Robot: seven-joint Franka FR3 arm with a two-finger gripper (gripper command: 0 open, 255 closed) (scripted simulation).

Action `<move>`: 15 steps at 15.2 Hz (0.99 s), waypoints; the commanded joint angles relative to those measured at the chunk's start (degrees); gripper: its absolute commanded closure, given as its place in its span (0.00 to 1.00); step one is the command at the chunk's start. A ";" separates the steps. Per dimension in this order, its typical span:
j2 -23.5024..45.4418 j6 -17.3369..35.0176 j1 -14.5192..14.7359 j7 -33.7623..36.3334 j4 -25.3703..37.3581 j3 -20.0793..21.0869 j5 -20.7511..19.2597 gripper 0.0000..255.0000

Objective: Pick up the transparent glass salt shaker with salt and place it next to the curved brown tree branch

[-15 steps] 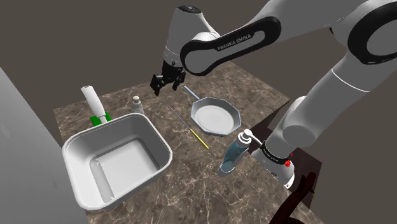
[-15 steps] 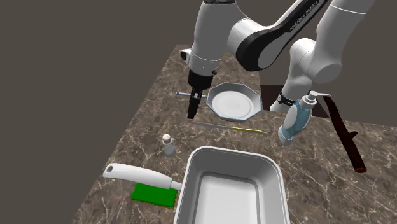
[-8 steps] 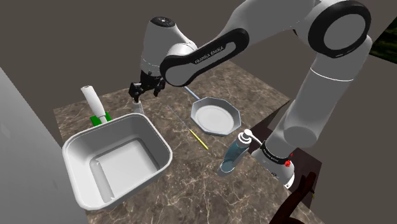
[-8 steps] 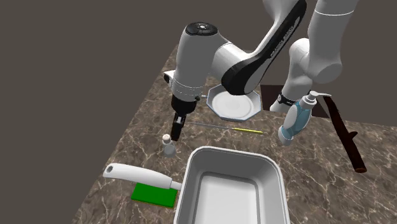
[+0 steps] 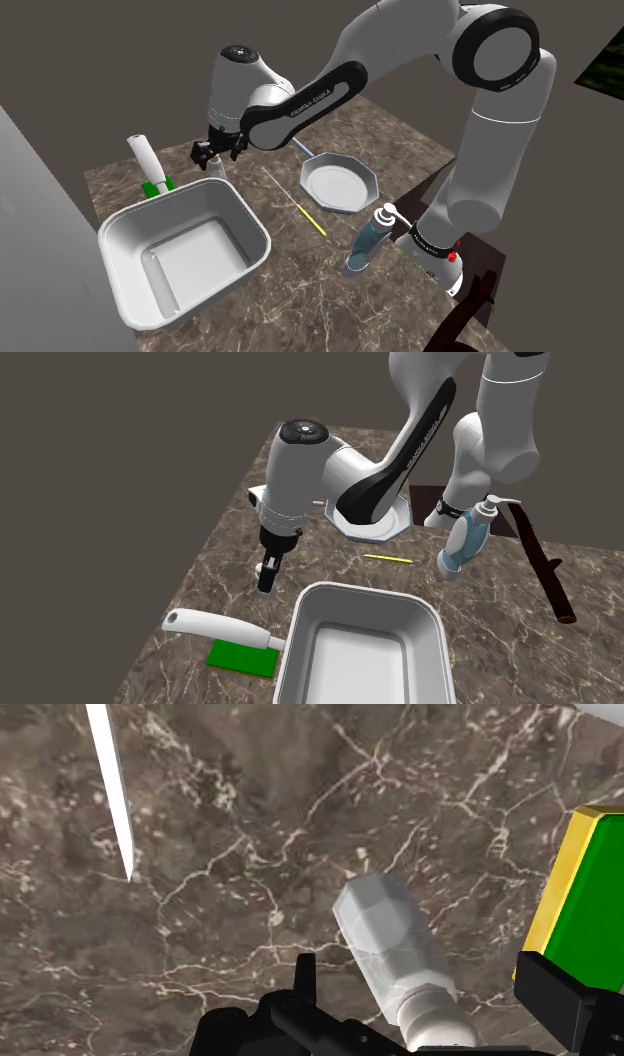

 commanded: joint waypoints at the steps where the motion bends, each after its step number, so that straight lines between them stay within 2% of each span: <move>1: 1.85 1.29 0.43 0.76 0.45 -0.55 -1.17 0.00; 9: 1.85 1.28 0.44 0.76 0.45 -0.57 -1.16 0.00; 10: 1.85 1.28 0.44 0.76 0.45 -0.57 -1.16 1.00; 15: 1.86 1.28 0.45 0.75 0.46 -0.57 -1.16 1.00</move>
